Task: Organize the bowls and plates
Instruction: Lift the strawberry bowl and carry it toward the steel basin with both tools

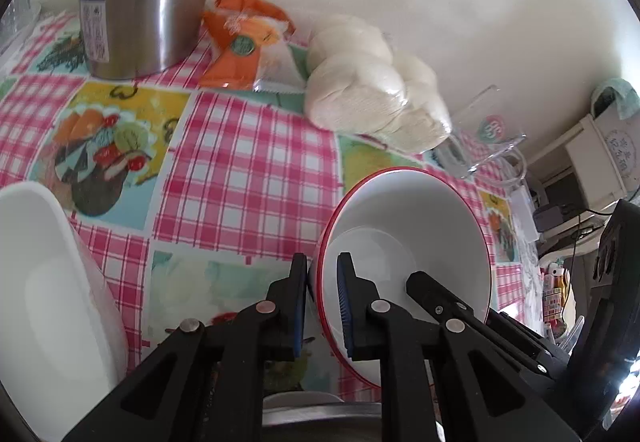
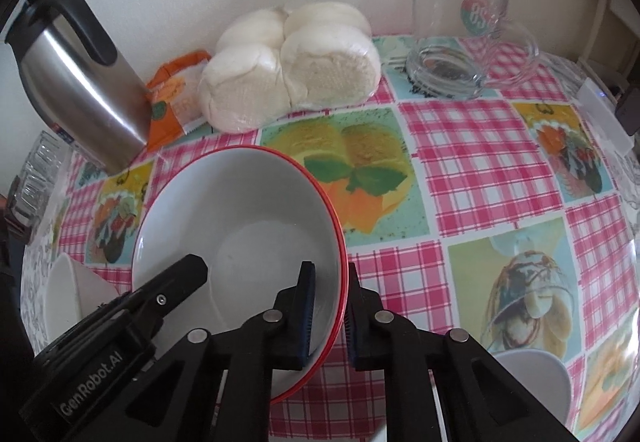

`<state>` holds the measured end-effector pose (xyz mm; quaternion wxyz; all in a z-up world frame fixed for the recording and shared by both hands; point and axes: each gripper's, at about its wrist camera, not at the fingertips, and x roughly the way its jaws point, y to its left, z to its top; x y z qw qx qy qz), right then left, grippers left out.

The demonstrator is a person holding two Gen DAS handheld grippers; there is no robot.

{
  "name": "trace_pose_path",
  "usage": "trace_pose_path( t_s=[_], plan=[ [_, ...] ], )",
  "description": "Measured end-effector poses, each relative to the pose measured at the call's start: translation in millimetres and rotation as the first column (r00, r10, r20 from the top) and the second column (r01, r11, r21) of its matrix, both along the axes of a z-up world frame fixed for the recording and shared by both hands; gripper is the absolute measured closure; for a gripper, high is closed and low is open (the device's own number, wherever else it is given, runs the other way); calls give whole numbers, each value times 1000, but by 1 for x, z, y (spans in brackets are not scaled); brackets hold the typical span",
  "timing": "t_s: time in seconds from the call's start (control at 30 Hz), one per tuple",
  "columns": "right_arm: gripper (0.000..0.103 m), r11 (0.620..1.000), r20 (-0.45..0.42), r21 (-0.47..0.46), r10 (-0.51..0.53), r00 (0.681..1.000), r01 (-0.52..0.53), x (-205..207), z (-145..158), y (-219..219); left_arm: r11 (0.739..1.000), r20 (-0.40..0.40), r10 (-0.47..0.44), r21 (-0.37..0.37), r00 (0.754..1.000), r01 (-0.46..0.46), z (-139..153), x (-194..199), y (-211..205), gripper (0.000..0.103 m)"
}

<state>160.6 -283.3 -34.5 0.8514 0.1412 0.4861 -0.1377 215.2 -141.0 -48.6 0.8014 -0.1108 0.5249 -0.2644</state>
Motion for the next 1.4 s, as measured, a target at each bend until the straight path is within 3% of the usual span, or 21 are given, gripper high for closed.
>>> trace_pose_path(
  t_s=[0.3,0.83,1.0,1.13,1.4],
  plan=[
    [89,1000,121,-11,-26,992,27,-32,44,-3,999,106,-19,-45,994,24,47,-24,5,88],
    [89,997,289,43,-72,955,62,-114,111,18,998,222,-53,-18,974,58,112,-93,32,88],
    [89,996,327,64,-74,942,57,-139,118,29,998,282,-57,22,958,53,130,-118,40,88],
    [89,992,354,114,-89,931,52,-160,118,32,999,285,-47,11,957,45,134,-135,51,88],
    [88,992,387,121,-72,919,27,-189,120,46,998,287,-58,22,956,54,134,-156,64,88]
  ],
)
